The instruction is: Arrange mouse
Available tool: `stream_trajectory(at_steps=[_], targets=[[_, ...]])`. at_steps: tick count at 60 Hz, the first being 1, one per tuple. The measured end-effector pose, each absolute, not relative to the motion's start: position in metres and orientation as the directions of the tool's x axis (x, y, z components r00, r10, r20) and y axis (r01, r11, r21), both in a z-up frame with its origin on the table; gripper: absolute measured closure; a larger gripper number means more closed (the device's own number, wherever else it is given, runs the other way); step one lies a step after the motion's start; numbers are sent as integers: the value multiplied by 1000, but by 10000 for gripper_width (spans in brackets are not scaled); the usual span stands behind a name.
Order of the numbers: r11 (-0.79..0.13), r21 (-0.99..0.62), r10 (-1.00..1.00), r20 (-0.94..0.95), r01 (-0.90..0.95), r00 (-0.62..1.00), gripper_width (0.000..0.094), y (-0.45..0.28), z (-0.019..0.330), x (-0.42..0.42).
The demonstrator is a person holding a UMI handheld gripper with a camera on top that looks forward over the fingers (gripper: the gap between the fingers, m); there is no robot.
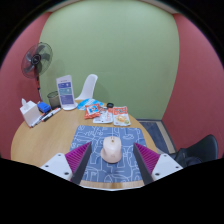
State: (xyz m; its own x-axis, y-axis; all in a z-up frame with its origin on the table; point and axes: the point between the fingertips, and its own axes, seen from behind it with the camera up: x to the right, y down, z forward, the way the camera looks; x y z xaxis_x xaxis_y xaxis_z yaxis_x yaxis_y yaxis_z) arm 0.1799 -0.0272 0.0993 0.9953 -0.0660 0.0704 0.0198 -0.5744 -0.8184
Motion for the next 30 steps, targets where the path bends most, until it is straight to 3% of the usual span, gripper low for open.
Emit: stream_trajectory(at_steps=[15, 30], targets=[[-529, -847, -99, 121, 51, 988, 94, -136, 172, 158], [-510, -859, -122, 129, 49, 984, 97, -222, 209, 136]])
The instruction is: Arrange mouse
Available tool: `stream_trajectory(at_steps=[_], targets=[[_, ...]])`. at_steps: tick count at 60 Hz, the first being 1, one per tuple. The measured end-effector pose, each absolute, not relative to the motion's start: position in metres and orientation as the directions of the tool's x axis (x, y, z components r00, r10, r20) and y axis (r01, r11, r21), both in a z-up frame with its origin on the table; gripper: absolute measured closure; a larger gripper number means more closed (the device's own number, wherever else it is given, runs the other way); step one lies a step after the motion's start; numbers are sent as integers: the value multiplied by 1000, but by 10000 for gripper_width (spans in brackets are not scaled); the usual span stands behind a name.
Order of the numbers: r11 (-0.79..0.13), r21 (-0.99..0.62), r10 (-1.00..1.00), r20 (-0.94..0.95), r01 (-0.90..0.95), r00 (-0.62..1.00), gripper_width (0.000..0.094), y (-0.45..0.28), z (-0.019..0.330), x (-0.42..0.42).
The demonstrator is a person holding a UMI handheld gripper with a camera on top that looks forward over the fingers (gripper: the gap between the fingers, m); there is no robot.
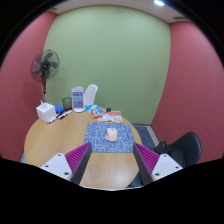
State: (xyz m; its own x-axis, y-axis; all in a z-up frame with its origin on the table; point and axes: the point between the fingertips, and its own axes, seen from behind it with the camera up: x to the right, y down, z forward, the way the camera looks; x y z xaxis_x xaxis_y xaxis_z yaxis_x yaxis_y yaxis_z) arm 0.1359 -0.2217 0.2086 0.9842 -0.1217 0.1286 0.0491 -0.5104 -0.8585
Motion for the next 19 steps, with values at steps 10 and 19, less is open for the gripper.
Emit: stream_trajectory(at_steps=[10, 19], targets=[[-497, -866, -124, 136, 57, 983, 98, -247, 220, 129], [-486, -872, -129, 136, 57, 982, 99, -252, 231, 129]])
